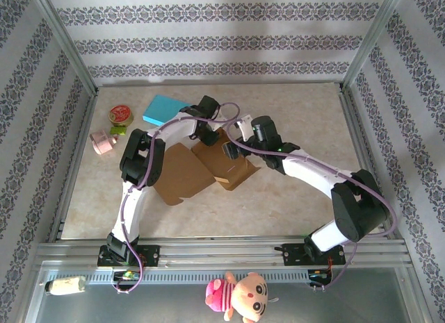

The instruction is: Fold the paper box

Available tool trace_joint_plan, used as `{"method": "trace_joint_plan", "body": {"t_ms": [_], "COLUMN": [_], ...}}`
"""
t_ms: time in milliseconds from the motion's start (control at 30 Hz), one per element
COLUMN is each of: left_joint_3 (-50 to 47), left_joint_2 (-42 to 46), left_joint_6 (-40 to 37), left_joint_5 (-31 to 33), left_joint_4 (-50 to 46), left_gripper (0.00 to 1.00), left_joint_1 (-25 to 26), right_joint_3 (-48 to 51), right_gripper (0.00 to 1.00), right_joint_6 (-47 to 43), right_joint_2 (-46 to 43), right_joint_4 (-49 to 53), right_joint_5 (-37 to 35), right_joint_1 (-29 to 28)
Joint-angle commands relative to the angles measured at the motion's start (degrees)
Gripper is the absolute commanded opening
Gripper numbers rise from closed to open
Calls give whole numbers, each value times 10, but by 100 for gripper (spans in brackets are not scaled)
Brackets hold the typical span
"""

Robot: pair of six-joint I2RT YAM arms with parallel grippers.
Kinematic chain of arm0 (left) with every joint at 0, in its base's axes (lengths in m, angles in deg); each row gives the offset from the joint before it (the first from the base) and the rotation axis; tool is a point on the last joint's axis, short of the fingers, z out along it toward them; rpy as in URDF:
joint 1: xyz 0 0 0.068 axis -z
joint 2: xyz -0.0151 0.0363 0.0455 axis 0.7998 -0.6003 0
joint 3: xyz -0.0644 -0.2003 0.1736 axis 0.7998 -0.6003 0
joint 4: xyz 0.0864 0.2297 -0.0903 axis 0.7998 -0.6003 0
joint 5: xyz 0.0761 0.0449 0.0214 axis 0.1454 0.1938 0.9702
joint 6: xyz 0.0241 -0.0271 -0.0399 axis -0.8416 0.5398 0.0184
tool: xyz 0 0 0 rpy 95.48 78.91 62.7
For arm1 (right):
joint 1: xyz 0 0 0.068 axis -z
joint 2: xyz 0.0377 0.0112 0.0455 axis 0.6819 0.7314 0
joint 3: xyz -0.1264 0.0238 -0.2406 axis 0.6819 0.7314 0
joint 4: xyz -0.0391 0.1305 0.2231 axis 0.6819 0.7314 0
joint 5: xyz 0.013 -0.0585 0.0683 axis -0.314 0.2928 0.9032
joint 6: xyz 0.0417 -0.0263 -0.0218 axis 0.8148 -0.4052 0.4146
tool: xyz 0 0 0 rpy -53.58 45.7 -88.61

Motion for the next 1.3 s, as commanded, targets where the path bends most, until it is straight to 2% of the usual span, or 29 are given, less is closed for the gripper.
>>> {"method": "trace_joint_plan", "body": {"t_ms": [0, 267, 433, 633, 1000, 1267], "left_joint_3": [19, 34, 52, 99, 126, 127], "left_joint_2": [26, 47, 44, -2, -50, -61], "left_joint_6": [10, 10, 7, -6, -11, -13], "left_joint_5": [-27, -95, -87, -78, -53, -31], "left_joint_4": [-37, -78, -117, -181, -193, -195], "left_gripper": [29, 38, 44, 49, 46, 21], "left_joint_1": [2, -12, -25, -29, -29, -27], "right_joint_3": [2, -4, -5, -7, -9, -11], "right_gripper": [98, 98, 98, 98, 98, 98], "right_joint_6": [33, 31, 29, 29, 31, 32], "right_joint_2": [-10, 4, 9, 8, 12, 15], "right_joint_4": [14, 23, 27, 27, 31, 32], "right_joint_5": [29, 39, 44, 46, 50, 53], "right_joint_1": [0, 2, 4, 7, 10, 11]}}
